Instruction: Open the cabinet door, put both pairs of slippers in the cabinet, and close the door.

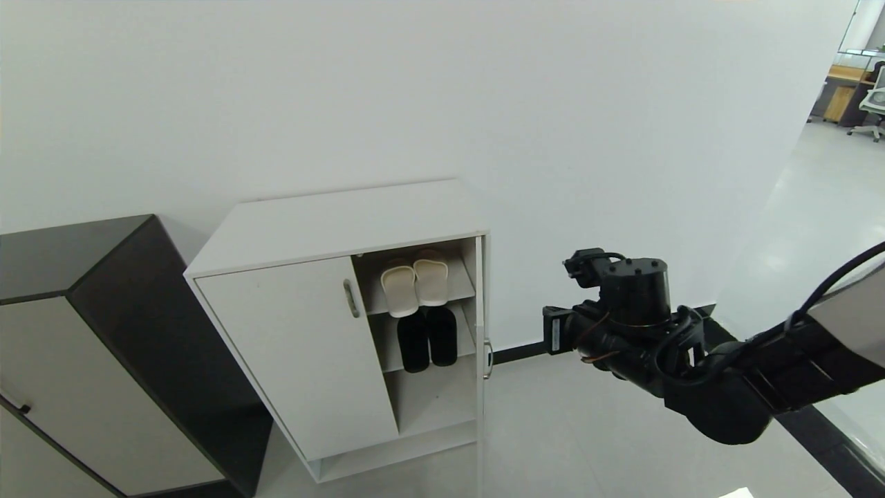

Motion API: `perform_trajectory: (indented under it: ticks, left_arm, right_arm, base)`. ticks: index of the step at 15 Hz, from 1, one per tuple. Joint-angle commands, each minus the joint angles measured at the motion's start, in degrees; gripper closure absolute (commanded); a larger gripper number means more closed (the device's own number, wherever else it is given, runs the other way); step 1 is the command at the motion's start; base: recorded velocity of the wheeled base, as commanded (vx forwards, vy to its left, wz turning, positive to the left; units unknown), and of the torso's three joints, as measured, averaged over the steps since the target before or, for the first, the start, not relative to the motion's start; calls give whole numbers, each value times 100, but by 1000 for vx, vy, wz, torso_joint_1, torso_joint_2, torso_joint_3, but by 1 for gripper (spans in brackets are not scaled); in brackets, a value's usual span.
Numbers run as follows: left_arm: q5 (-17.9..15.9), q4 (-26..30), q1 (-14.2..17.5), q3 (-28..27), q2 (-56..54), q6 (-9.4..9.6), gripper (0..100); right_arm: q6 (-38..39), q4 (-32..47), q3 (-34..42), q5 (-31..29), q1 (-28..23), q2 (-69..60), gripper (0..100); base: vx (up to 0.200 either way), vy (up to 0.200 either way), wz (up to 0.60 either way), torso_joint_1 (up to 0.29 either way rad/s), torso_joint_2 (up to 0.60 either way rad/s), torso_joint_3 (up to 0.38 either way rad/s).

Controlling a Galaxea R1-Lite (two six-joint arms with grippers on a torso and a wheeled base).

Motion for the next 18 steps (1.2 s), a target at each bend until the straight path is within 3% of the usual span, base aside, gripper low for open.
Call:
perform_trajectory:
  ticks: [1,7,18]
  left_arm:
    - [1,-1,-6,0,-1,-1,100]
    - [1,-1,-6,0,-1,-1,100]
    - [1,-1,2,0,-1,-10,100]
  right_arm:
    - [-91,11,212,7,161,-619,100]
    - [-100,20,362,7,415,-672,100]
    - [-882,459,423,-283,-402,-478,100]
  base:
    - [0,0,0,0,0,0]
    - [0,0,600,2,2,2]
    - [0,0,0,0,0,0]
